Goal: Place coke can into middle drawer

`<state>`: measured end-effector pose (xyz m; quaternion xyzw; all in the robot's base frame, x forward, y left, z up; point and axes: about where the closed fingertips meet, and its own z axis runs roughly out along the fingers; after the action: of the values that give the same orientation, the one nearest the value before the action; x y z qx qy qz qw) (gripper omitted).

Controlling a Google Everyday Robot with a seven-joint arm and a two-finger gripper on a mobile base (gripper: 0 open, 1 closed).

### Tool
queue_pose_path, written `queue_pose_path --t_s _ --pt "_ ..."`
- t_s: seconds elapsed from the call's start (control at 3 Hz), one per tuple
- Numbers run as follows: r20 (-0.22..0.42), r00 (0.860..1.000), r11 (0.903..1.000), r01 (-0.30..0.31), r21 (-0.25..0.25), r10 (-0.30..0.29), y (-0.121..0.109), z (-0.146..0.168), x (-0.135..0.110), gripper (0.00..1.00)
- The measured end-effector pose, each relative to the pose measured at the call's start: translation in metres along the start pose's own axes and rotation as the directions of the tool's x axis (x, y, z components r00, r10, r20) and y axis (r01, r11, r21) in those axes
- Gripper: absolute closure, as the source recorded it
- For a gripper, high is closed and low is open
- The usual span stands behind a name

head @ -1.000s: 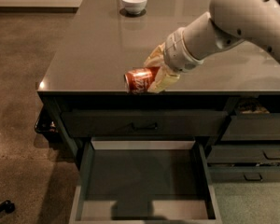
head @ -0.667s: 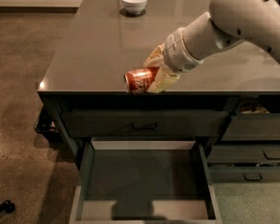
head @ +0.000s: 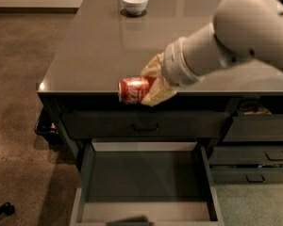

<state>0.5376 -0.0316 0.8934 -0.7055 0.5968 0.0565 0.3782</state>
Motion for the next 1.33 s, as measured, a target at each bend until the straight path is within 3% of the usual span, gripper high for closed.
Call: queue_pose_path --t_s 0.33,0.67,1.0,1.33 --pt "0.009 0.996 0.9922 -0.091 0.085 0.091 0.042 -0.003 -0.002 1.00" --pt "0.027 0.989 0.9880 -0.144 0.054 0.143 0.092 0.036 0.029 1.00" --pt "0.076 0.969 0.9713 -0.233 -0.049 0.236 0.139 0.098 0.082 1.00" --pt "0.076 0.969 0.9713 -0.233 -0.049 0.236 0.139 0.098 0.082 1.00"
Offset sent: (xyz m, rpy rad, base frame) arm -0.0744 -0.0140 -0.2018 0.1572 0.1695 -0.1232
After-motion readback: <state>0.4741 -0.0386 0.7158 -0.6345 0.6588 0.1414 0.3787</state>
